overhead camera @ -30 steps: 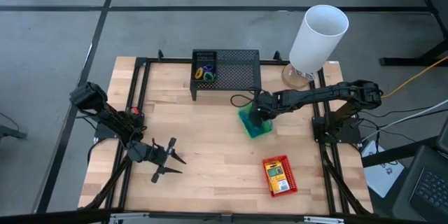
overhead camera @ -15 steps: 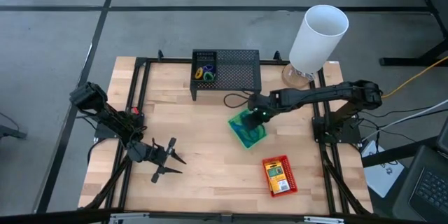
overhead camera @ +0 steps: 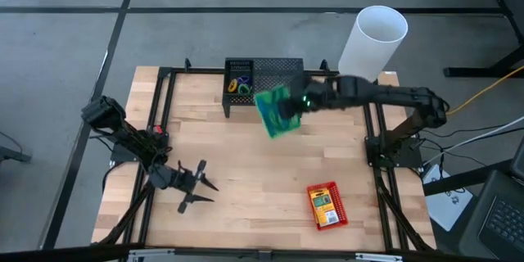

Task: Pick & Place Office Desk Supplies
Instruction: Put the green basket on the shelf

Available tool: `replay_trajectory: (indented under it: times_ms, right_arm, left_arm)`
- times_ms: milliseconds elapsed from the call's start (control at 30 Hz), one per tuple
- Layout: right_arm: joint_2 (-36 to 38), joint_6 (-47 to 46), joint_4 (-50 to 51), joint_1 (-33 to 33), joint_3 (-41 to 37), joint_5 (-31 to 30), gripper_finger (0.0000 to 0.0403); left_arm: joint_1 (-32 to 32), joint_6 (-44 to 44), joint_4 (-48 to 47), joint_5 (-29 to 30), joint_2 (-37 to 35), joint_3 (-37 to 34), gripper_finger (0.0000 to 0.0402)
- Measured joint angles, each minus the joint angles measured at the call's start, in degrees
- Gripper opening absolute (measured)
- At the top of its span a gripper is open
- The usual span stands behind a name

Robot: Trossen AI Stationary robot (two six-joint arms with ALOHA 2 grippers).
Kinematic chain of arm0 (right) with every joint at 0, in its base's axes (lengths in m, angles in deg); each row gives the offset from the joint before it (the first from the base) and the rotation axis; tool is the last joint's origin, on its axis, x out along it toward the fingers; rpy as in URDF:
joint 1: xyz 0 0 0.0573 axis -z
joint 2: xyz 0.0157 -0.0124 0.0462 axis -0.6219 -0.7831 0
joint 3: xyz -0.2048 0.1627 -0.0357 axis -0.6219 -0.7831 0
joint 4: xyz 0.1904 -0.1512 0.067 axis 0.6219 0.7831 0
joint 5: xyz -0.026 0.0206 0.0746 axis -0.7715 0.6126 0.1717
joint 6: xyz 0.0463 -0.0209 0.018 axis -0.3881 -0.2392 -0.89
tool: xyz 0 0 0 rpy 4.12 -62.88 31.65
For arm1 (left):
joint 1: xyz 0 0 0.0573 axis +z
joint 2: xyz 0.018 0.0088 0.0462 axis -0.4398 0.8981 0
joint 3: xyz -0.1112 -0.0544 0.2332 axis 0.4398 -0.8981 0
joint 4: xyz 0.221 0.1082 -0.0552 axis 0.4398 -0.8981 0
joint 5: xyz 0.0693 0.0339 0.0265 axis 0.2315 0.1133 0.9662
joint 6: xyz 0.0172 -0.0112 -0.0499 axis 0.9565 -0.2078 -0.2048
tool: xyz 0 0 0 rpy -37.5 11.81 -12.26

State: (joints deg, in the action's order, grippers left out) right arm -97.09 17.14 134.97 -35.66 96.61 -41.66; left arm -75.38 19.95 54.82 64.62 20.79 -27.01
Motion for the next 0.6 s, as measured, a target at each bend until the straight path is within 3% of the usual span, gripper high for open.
replay_trajectory:
  times_ms: [267, 600]
  right_arm:
    - [-0.47, -1.76, 1.58, 13.01, 3.97, 0.06, 0.001]
    - [-9.6, -9.11, -4.11, 20.06, 3.91, 5.33, 0.001]
  left_arm:
    - [1.91, -0.01, 2.99, 0.08, 0.0, 0.0, 0.0168]
    - [4.97, -0.15, 2.92, 0.14, 0.0, 0.25, 0.0168]
